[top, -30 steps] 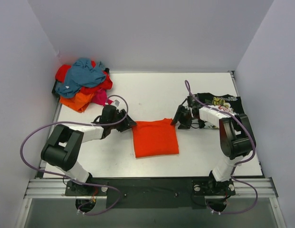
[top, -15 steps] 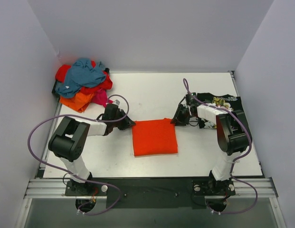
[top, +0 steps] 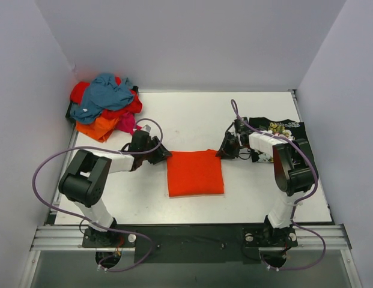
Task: Fold and stack the t-shirts
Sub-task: Put the neatly folded tshirt into the corner of the board with both arms
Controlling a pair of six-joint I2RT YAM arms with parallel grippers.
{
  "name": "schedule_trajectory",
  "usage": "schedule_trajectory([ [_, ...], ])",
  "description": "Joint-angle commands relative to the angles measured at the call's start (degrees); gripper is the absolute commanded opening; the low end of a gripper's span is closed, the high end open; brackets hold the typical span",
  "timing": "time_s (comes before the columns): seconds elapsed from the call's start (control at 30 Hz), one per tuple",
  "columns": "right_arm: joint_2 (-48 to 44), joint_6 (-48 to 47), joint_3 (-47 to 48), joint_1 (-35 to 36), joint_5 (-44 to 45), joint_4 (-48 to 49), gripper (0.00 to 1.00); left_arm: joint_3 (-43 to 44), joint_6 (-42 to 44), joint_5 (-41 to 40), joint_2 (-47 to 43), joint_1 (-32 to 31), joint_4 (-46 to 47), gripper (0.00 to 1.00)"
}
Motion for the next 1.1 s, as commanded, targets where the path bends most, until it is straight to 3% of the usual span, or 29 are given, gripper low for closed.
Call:
schedule_trajectory([
  [0.0,-0.3,-0.7,0.1,0.4,1.9,-1.2,0.21,-1.1,1.2,-2.7,-2.4,-0.4,-3.5,0.47],
  [0.43,-0.5,-0.9,0.3,0.4,1.8,-1.3,0.20,1.2,5.4,-5.0,-5.1,-0.2,-9.6,0.52],
  [0.73,-0.3,-1.0,0.6,0.6,1.7,-1.5,0.20,3.2,2.5,-2.6,3.2,-2.8,-7.2,0.47],
  [0.87,0.0,-1.3,1.1,0.8,1.8,-1.9,0.19,4.0,1.8,-2.8,5.0,-2.7,-6.3,0.34],
  [0.97,0.7,-1.9,2.6,1.8,2.5,-3.1,0.17,5.7,2.4,-3.1,6.0,-2.9,-5.4,0.14],
  [1.03,1.6,-2.6,4.6,2.8,4.1,-4.8,0.10,7.1,3.4,-3.7,6.7,-3.0,-5.6,0.03],
  [1.07,2.3,-2.8,5.5,3.2,4.7,-5.5,0.00,7.5,3.4,-3.7,7.0,-3.0,-5.3,0.00],
])
